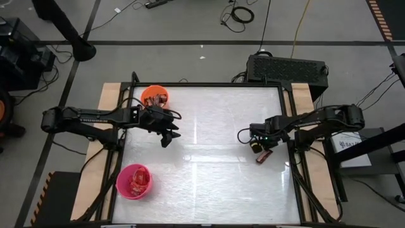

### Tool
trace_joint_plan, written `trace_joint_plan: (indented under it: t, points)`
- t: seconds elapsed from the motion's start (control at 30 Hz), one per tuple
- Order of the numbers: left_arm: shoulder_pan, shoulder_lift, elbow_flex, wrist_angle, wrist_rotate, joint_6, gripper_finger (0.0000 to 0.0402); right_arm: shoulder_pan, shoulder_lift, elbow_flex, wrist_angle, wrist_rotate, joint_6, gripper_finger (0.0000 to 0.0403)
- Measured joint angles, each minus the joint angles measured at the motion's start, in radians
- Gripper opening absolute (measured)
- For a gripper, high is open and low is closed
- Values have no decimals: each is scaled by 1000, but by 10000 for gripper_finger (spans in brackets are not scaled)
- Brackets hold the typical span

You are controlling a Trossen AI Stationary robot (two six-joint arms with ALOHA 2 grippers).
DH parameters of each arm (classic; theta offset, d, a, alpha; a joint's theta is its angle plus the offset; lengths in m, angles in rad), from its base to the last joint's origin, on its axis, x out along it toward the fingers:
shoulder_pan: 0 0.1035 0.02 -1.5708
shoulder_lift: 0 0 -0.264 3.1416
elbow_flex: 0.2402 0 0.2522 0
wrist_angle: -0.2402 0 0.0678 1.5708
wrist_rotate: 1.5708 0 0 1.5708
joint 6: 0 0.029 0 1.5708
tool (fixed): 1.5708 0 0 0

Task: Sort candy by brand, put in halloween buckets
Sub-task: Put the brown chocolate bar into the orange bucket

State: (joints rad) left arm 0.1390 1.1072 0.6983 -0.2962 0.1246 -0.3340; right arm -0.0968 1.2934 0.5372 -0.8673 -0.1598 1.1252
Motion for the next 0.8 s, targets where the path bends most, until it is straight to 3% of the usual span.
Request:
trace_joint_plan:
  t: [0.23, 0.6, 0.8]
  points:
    - [0, 0, 0, 0, 0, -1, 199, 2, -20, 53, 46, -6, -20, 2]
    - [0, 0, 0, 0, 0, -1, 199, 1, -37, 260, 247, 51, -134, 1]
    - [0, 0, 0, -1, 0, -1, 199, 1, -33, 276, 248, 84, -120, 1]
